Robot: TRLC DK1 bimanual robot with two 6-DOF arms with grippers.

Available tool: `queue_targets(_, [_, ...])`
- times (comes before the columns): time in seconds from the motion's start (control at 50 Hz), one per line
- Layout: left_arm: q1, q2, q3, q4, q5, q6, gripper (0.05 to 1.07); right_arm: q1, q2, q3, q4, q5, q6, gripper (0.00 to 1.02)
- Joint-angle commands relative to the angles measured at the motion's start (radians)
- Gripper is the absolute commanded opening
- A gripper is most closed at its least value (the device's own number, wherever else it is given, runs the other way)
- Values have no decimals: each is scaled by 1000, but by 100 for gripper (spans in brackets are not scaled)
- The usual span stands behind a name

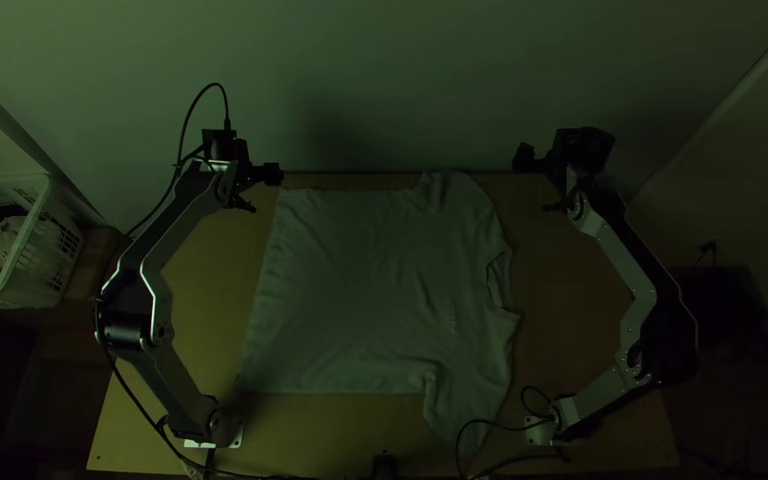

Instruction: Fold the t-shirt

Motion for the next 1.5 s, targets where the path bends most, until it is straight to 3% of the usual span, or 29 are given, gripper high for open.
queue_targets(0.0, [1,84,100,-45,-3,-36,100,11,26,29,-1,-6,32,98])
queue_targets(0.04, [1,120,136,-74,-1,-36,96,13,31,27,-2,-6,38,98])
queue_targets(0.32, [0,318,292,-166,-20,-57,96,13,61,20,-7,-7,102,98])
queue_targets(0.58, [-3,397,327,-178,-29,-62,96,16,97,52,-96,-9,102,98])
queue_targets(1.08, [-10,543,432,-169,-63,-31,95,21,141,74,-102,-9,104,98])
queue_targets(1.14, [-10,552,438,-164,-64,-31,83,21,150,78,-104,-9,104,98])
queue_targets(1.36, [-16,572,439,-147,-64,5,11,27,192,101,-105,-7,104,97])
queue_targets(1.48, [-14,569,438,-157,-64,22,8,27,262,187,-194,-7,102,97])
